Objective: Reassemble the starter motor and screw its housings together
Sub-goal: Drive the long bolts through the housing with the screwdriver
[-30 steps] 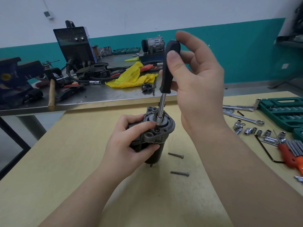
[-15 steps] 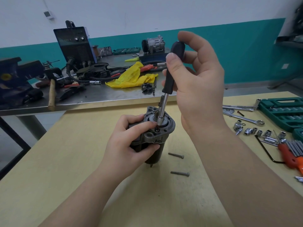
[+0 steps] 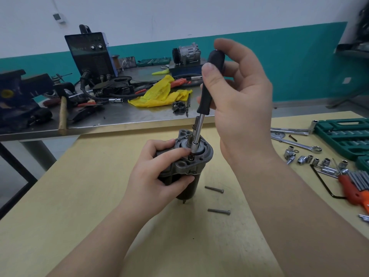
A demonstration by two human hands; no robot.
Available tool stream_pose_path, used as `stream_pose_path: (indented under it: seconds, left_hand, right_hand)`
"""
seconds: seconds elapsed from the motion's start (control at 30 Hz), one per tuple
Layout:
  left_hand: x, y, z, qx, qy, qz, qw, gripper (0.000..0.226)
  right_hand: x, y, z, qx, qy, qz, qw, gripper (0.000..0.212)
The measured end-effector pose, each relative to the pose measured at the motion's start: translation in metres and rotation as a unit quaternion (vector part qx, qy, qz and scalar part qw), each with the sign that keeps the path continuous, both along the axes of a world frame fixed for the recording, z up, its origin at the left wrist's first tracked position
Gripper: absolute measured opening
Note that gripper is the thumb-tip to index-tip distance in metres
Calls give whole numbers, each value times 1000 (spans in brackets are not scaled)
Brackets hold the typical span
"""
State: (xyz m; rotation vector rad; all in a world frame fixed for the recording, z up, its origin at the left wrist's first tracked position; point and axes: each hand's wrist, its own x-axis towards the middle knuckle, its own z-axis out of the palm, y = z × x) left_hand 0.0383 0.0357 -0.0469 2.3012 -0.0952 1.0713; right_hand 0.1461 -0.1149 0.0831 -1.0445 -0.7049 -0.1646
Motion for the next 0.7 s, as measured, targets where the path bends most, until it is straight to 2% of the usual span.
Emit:
stream_pose_path:
  seconds: [0.1, 0.2, 0.4, 0.53, 0.7]
  left_hand:
    - [0, 0, 0, 7, -2, 0, 1000, 56]
    - [0, 0, 0, 7, -3, 0, 1000, 56]
    - [1, 1, -1, 7, -6, 1, 1000, 55]
    - [1, 2, -1, 9, -4, -1, 1000, 55]
    - [2, 1, -1, 4, -10, -3, 1000, 55]
  right_hand:
    - [1, -1, -2, 21, 24, 24, 999, 19]
    - [1, -2, -2, 30, 44, 47, 997, 25]
    - [-2, 0, -1, -3, -15, 11, 1000, 22]
    - [-1, -1, -2, 16, 4, 22, 1000, 16]
    - [-1, -2, -3, 13, 21, 42, 999, 23]
